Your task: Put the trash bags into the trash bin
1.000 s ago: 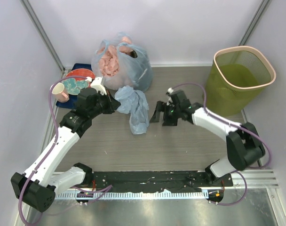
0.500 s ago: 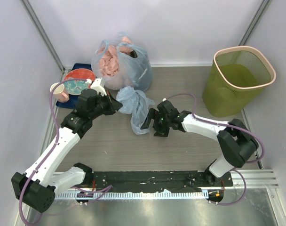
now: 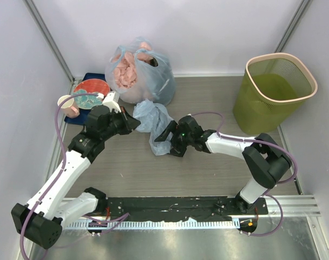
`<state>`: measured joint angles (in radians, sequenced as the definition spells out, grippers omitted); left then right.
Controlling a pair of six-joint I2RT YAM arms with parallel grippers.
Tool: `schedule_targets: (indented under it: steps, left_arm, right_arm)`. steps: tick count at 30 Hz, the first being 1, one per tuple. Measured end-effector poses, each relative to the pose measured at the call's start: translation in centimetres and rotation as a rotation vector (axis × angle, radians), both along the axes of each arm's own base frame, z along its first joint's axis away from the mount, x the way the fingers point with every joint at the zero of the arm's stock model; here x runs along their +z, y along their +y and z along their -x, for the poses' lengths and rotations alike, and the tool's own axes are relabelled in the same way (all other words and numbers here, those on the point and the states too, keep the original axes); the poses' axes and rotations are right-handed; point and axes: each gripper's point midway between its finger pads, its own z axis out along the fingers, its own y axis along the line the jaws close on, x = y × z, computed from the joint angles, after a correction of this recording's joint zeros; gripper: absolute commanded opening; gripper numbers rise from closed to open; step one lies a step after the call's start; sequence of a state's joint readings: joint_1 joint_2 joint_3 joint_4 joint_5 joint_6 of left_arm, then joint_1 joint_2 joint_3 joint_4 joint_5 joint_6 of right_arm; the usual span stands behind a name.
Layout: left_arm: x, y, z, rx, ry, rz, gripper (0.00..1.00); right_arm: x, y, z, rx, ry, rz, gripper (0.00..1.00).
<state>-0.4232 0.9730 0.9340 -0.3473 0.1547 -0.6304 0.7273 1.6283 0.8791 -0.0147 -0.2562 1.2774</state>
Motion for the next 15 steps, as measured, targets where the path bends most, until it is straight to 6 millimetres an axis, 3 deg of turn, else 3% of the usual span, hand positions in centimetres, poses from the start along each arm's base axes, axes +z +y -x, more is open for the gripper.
schedule_targets:
  steps: [4,7,8,10,11,12,15]
  left_arm:
    - [-0.4,0.0,0.1,0.004,0.016,0.006,0.0]
    - [-0.4,-0.1,0.1,0.003,0.018,0.01,0.0]
    - [-0.4,-0.1,0.1,0.003,0.018,0.01,0.0]
    - [-0.4,-0.1,0.2,0.0,0.017,0.006,0.0]
    - [-0.6,0.0,0.2,-0.007,0.014,-0.008,0.0]
    - [-0.7,0.1,0.3,-0.013,0.014,-0.019,0.0]
    - [-1.6,0.5,1.3,-0.069,0.016,-0.093,0.0]
  right_arm:
    - [-0.6,0.1,-0.3,-0.028,-0.001,-0.017,0.91]
    - [-2.5,-0.3,-0.1,-0.04,0.029,0.006,0.69]
    - [-3.2,-0.5,0.0,-0.045,0.043,0.017,0.52]
    - [-4.4,-1.3,-0.1,-0.055,0.061,0.041,0.29]
    - [-4.7,-1.7,-0.1,-0.05,0.06,0.054,0.08]
    - [-5.0,-2.5,-0.3,-0.054,0.065,0.072,0.01]
    - [-5.0,-5.5,-2.0,-0.044,0.012,0.138,0.01]
